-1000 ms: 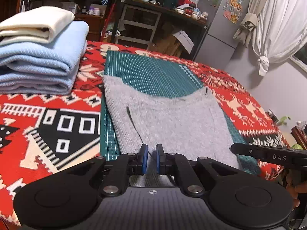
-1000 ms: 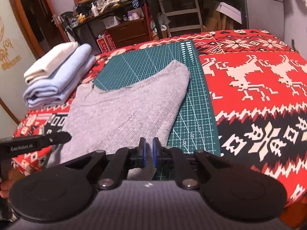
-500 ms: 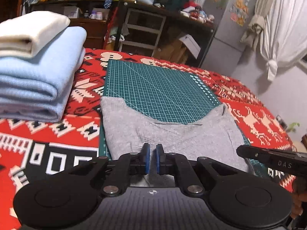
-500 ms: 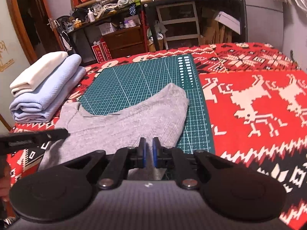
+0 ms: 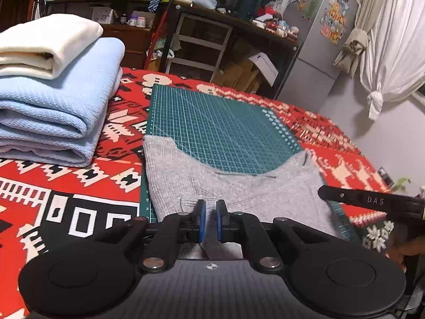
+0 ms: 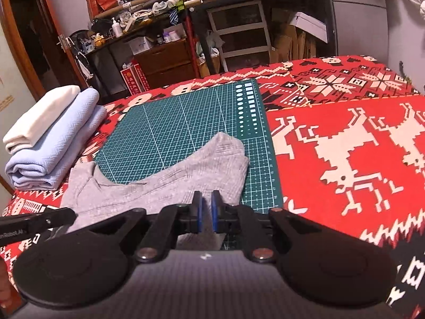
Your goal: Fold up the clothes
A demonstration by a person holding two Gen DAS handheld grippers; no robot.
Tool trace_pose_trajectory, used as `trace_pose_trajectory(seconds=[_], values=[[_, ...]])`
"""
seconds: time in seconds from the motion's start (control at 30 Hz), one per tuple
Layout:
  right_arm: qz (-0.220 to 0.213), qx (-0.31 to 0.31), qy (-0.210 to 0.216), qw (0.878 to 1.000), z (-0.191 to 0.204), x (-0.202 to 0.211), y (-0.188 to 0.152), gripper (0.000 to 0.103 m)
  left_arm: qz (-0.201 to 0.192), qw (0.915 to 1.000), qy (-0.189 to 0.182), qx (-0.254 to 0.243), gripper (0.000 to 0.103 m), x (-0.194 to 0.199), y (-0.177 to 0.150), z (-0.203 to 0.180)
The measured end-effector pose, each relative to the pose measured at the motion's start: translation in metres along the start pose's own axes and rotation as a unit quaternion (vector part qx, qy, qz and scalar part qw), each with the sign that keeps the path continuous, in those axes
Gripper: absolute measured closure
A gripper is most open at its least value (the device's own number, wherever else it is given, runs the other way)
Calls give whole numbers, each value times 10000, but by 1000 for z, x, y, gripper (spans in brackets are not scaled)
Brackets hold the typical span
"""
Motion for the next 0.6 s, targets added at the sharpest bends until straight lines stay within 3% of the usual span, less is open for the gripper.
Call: trace_pose_trajectory(seconds=[0.17, 0.3, 0.53, 0.6], values=[[-88, 14, 100, 9999, 15, 27, -6, 95, -5, 9999, -70, 123, 95, 17, -5, 8], [88, 236, 270, 9993, 42, 46, -27, 93, 198, 9993, -199, 260, 95, 33, -21, 9], [494, 540, 515, 9960, 85, 58, -71, 94, 449, 9973, -582, -82, 95, 54, -58, -22], [573, 663, 497, 9949, 92, 59, -81, 94, 558, 9969, -500, -245, 95, 52, -68, -27]])
Point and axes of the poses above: each gripper's, at about its wrist camera, not at the fingertips, and x roughly against the way its jaws point, z to its left, y to its top, the point moved 6 cm from there along -x, roughly the way its jaws point, and after that the axes turned 14 degrees about y, right-handed, at the moved point
